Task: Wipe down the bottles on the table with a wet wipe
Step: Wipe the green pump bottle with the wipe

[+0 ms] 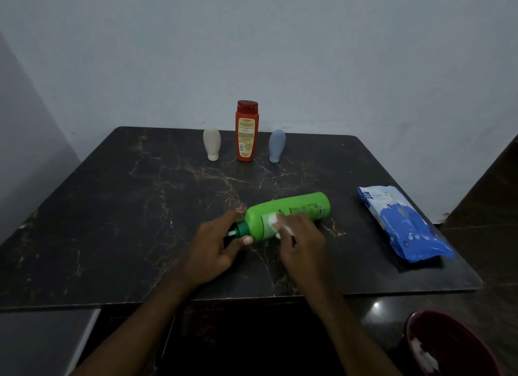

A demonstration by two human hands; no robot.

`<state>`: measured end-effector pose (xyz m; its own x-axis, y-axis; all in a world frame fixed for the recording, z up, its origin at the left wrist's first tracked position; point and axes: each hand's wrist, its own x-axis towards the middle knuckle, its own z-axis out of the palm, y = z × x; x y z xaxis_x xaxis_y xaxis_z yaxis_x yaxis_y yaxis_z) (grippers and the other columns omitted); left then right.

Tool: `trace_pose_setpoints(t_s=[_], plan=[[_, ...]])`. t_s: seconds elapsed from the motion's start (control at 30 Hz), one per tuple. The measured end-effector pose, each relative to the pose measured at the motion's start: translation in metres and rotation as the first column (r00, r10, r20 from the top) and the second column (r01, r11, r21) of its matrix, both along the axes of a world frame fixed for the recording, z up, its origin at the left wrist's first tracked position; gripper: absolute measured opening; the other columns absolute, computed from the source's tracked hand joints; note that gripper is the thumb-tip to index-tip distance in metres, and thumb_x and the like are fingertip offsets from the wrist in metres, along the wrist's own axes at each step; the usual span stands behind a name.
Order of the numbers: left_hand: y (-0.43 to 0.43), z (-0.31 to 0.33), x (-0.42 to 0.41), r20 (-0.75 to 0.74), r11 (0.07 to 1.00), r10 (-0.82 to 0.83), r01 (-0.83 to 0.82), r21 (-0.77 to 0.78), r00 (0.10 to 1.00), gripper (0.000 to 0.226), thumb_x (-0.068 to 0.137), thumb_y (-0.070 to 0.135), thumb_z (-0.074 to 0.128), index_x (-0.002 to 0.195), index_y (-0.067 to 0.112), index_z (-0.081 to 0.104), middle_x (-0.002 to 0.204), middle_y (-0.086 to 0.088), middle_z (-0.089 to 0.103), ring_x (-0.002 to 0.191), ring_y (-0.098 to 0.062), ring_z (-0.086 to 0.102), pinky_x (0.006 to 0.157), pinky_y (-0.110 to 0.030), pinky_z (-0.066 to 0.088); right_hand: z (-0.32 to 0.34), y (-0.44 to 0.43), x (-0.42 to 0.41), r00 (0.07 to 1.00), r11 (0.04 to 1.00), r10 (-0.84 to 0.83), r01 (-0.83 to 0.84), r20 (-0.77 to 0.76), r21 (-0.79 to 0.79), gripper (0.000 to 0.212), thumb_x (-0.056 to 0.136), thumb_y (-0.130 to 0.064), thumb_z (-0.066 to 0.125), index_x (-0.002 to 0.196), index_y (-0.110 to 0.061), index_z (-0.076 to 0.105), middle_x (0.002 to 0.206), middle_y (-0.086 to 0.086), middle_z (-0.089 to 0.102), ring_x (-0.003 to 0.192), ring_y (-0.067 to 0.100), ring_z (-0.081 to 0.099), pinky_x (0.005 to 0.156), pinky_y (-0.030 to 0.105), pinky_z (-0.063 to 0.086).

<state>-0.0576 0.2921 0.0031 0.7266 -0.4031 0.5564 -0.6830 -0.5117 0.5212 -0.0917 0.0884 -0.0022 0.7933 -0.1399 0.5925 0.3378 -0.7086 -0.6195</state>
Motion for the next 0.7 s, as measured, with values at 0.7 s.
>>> trace_pose_setpoints(t_s=[0.7], plan=[[-0.001, 0.007, 0.005, -0.279, 0.957, -0.022, -0.060, -0.283, 0.960, 0.023, 0.084, 0.028, 0.083, 0.097, 0.016, 0.069, 0.075, 0.000, 0.072, 0.063, -0.017, 0.071, 0.061, -0.029, 0.056, 0.032, -0.062, 0.052, 0.951, 0.975, -0.158, 0.108, -0.264, -0.193, 0.021, 0.094, -0.011, 0.053, 0.112, -0.014, 0.064, 0.119, 0.009, 0.053, 0.110, 0.026, 0.049, 0.090, 0.046, 0.048]])
